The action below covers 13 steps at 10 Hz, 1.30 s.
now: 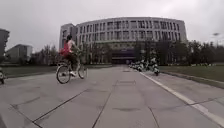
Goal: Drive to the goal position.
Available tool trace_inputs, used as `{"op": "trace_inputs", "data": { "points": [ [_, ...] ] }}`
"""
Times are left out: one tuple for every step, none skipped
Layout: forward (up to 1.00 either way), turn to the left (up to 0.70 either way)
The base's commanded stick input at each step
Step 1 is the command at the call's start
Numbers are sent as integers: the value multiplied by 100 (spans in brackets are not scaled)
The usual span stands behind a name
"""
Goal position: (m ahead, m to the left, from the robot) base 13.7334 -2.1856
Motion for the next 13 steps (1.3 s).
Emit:
{"op": "trace_inputs", "data": {
  "points": [
    [62, 0],
    [70, 0],
    [70, 0],
    [70, 0],
    [70, 0],
    [70, 0],
    [70, 0],
    [70, 0],
    [70, 0],
    [70, 0],
    [70, 0],
    [70, 0],
    [70, 0]
  ]
}}
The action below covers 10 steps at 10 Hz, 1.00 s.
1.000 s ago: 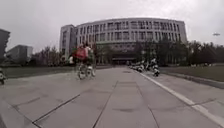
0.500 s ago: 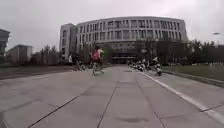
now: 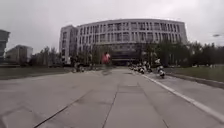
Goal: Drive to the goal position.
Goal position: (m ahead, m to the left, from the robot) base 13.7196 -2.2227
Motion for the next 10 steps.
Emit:
{"op": "trace_inputs", "data": {
  "points": [
    [70, 0],
    [70, 0],
    [70, 0],
    [70, 0],
    [70, 0],
    [70, 0],
    [70, 0],
    [70, 0],
    [70, 0],
    [70, 0]
  ]
}}
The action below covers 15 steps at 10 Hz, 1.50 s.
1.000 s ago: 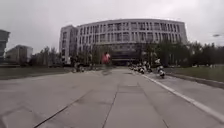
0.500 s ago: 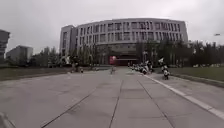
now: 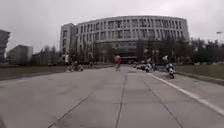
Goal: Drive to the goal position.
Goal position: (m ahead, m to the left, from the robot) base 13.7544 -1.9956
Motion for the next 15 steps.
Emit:
{"op": "trace_inputs", "data": {
  "points": [
    [70, 0],
    [70, 0],
    [70, 0],
    [70, 0],
    [70, 0],
    [70, 0],
    [70, 0],
    [70, 0],
    [70, 0],
    [70, 0],
    [70, 0],
    [70, 0],
    [70, 0],
    [70, 0],
    [70, 0]
  ]
}}
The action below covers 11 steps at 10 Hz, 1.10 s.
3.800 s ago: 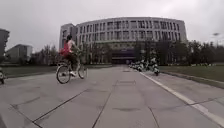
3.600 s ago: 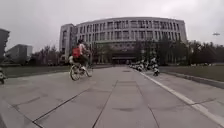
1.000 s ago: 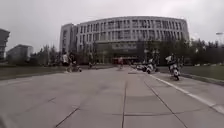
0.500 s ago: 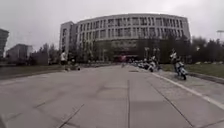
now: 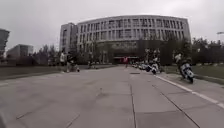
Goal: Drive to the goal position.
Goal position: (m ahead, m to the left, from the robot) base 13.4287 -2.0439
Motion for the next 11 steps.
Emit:
{"op": "trace_inputs", "data": {
  "points": [
    [70, 0],
    [70, 0],
    [70, 0],
    [70, 0],
    [70, 0],
    [70, 0],
    [70, 0],
    [70, 0],
    [70, 0],
    [70, 0],
    [70, 0]
  ]
}}
